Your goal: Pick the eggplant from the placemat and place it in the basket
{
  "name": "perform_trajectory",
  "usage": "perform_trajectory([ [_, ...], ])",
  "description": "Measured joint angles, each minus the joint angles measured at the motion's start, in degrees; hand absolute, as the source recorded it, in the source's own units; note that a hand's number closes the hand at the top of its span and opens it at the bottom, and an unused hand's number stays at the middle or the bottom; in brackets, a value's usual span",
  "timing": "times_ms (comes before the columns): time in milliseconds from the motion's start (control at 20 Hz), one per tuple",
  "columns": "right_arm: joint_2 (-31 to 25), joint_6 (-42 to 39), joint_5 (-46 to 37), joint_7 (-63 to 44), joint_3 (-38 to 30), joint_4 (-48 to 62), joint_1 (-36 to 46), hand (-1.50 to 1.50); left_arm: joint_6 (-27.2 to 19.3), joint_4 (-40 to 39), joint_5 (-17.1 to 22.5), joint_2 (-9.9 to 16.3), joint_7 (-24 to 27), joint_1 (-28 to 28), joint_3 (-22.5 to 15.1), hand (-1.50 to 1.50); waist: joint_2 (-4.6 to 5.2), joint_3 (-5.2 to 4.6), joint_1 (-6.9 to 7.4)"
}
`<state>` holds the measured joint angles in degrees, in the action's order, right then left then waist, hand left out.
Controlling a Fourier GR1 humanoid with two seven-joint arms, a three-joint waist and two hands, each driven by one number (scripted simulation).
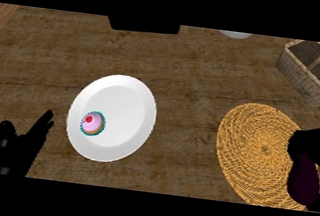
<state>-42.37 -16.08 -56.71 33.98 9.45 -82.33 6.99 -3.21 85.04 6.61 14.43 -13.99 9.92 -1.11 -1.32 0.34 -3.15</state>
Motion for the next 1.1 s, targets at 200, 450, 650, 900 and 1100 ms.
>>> perform_trajectory([
  [200, 0.96, -3.22, 9.46, -1.0, -6.85, -8.55, -4.74, 1.5, -0.81, 0.61, -0.4, -0.38, -0.51, 0.43, 0.07, 0.0, 0.0, 0.02, -0.61],
  [450, 8.48, -10.68, 28.35, -2.62, -15.4, -11.87, -6.73, 1.5, -0.66, 1.45, 0.03, 0.12, -0.36, 2.07, 0.93, 0.0, -0.21, -0.02, -1.79],
  [650, 8.74, -16.61, 42.53, -8.44, -25.1, -15.72, -5.01, 1.5, -0.43, 1.56, -0.15, 0.2, -0.35, 2.01, 0.8, 0.0, -0.13, -0.17, -1.75],
  [900, 3.83, -22.11, 57.74, -21.45, -37.06, -16.95, -0.27, 1.5, -0.8, 1.94, -1.0, -0.1, -0.73, 1.34, 0.22, 0.0, 0.13, -0.32, -0.54],
  [1100, -2.43, -23.06, 68.32, -34.11, -43.43, -14.16, 6.21, 1.5, -0.04, 1.22, -0.97, -0.24, -0.64, -0.04, -0.08, 0.0, 0.43, -0.35, 0.94],
])
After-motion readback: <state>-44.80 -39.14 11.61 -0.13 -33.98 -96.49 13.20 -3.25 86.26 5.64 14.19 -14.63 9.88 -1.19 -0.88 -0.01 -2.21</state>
